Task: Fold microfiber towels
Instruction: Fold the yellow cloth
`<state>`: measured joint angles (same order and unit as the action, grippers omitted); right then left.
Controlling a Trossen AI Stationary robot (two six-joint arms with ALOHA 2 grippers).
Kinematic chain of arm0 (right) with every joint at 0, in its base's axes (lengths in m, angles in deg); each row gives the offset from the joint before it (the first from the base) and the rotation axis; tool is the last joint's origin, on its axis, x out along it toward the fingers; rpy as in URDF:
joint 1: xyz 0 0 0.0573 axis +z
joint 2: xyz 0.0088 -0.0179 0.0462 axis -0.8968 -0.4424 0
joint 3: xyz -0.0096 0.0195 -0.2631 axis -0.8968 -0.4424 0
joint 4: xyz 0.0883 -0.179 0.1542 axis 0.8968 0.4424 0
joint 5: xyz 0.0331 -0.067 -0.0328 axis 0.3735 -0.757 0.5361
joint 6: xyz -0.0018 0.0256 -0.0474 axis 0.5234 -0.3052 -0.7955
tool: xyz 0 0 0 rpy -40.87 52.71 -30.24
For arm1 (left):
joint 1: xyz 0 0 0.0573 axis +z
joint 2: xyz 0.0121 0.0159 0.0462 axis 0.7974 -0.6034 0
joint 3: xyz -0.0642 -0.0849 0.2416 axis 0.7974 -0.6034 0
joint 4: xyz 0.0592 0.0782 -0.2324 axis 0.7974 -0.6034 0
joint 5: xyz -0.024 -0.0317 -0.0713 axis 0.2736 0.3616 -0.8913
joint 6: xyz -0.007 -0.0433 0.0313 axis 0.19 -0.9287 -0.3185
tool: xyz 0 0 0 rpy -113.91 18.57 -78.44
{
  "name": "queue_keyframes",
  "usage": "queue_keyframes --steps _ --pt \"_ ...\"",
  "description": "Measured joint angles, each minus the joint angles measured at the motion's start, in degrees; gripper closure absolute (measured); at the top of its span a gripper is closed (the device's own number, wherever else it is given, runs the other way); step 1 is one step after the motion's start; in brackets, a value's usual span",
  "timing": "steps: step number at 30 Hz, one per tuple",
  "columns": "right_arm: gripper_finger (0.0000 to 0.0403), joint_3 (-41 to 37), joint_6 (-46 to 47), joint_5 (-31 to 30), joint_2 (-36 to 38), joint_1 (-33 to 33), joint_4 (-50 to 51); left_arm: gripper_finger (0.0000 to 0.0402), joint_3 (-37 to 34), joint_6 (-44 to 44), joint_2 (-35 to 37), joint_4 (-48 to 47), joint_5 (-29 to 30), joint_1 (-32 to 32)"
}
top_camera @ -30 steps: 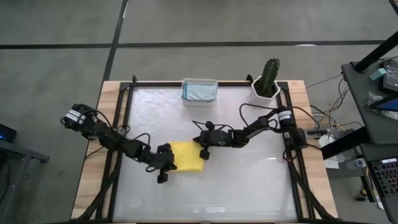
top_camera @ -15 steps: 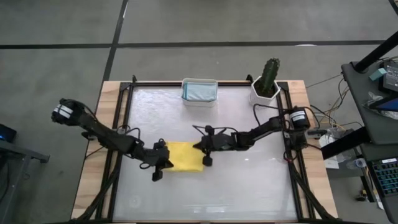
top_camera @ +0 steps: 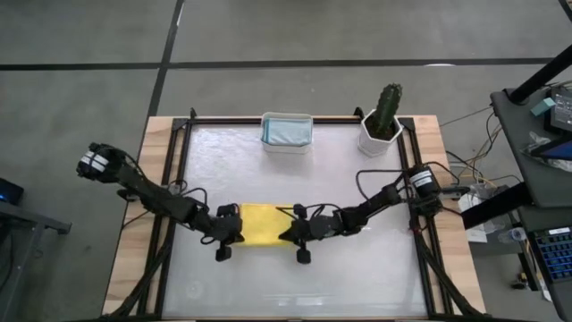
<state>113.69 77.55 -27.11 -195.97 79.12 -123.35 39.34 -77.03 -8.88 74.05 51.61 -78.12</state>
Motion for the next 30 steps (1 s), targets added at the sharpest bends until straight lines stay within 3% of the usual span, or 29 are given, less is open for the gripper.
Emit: queue_keyframes --steps 6,14,23,30 --pt "0.0394 1.0 0.0 1.0 -5.0 0.0 -0.3 0.04 0.0 -0.2 -1.4 -2.7 -0.1 0.0" --pt "0.0394 1.1 -0.6 1.9 -5.2 -0.2 0.7 0.04 0.2 -0.3 -1.3 -6.0 -0.4 0.0" --pt "0.0394 1.0 -0.8 1.9 -2.0 -0.1 3.9 0.04 0.2 -0.3 1.3 -8.2 -0.8 0.0" --pt "0.0394 1.2 4.6 1.6 1.9 -0.1 9.4 0.04 0.2 -0.3 2.5 -8.0 -0.7 0.0"
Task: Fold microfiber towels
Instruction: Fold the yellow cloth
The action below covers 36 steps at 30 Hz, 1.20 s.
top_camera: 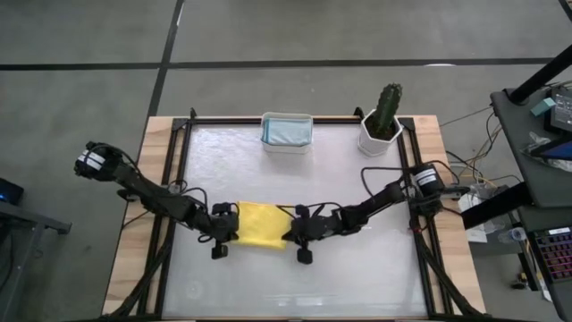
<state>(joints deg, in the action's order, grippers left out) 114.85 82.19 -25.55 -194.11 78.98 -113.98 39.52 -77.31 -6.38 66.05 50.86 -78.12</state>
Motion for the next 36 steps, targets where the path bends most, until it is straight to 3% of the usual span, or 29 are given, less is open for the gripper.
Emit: queue_keyframes --steps 7,14,17,26,36 --pt "0.038 0.2 13.2 1.4 4.8 -1.2 6.4 0.04 0.2 0.0 0.4 -1.1 0.1 0.0" --pt "0.0303 0.2 36.4 4.6 7.9 -3.2 17.4 0.04 0.2 0.0 0.4 -1.1 0.2 0.0" --pt "0.0264 0.2 41.9 4.6 8.0 -3.6 18.5 0.04 0.2 0.0 0.4 -1.0 0.2 0.0" --pt "0.0183 0.5 47.9 4.4 4.7 -4.3 15.4 0.04 0.3 -0.1 0.4 -1.0 0.2 0.0" --pt "0.0161 0.5 49.7 3.6 2.2 -5.4 11.1 0.04 0.3 -0.2 0.4 -0.9 -0.1 0.0"
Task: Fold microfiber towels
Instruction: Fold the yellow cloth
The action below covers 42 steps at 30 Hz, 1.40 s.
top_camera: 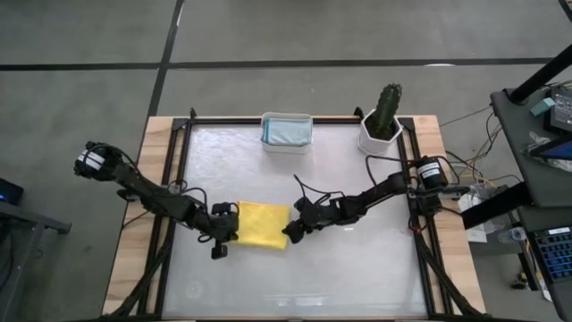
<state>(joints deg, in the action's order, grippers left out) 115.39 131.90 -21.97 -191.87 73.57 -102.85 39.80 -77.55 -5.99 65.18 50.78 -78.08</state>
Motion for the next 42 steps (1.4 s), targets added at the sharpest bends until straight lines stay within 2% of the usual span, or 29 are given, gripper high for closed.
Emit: queue_keyframes --steps 7,18,22,30,34,42 --pt "0.0161 0.6 -0.1 -1.1 -1.1 -0.1 -0.3 0.04 0.0 0.0 0.0 0.0 -0.2 0.0" --pt "0.017 7.0 -4.5 -1.9 -5.7 -0.1 0.3 0.04 0.0 -1.0 0.0 0.3 -0.2 0.0" --pt "0.0215 7.7 -4.4 -2.5 -5.8 -0.3 1.7 0.04 0.0 -1.0 0.0 0.5 -0.3 0.0" --pt "0.0379 7.7 -7.7 -3.2 -5.7 -0.3 2.1 0.04 0.2 -1.2 0.0 0.4 -0.2 0.0" --pt "0.039 7.6 -9.6 -2.7 -4.9 -0.4 3.6 0.04 1.2 -1.3 0.0 0.5 -0.2 0.0" --pt "0.0393 7.5 -17.1 -1.7 2.1 -1.7 18.0 0.04 4.2 1.3 0.0 0.5 4.1 0.1"
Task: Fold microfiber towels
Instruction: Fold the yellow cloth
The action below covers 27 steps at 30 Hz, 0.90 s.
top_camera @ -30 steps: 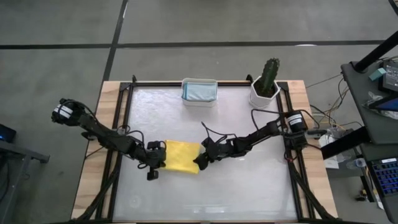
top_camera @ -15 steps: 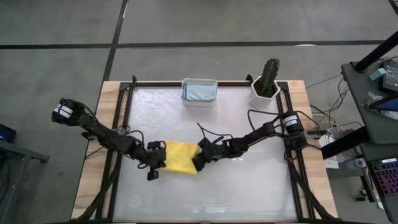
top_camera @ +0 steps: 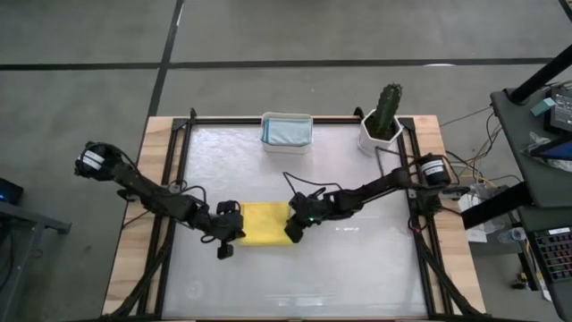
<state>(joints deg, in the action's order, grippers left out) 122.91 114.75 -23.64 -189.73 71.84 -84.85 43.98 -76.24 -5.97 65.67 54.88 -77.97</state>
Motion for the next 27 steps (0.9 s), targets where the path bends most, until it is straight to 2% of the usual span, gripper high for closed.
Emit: queue_keyframes --steps 4,8,23,27 --pt "0.0393 0.0 -1.5 0.0 2.0 -0.4 4.3 0.04 0.7 0.9 0.0 0.0 2.6 0.0" --pt "0.0393 0.0 -2.7 -0.1 2.8 -0.6 3.9 0.04 0.4 0.8 0.0 0.0 4.1 0.1" --pt "0.0394 0.0 -3.5 -0.4 2.5 -1.8 4.0 0.04 0.3 0.4 0.0 0.0 4.1 0.1" --pt "0.0394 0.0 -3.7 2.4 2.5 -1.9 4.0 0.04 0.3 0.4 0.0 0.0 4.1 0.1"
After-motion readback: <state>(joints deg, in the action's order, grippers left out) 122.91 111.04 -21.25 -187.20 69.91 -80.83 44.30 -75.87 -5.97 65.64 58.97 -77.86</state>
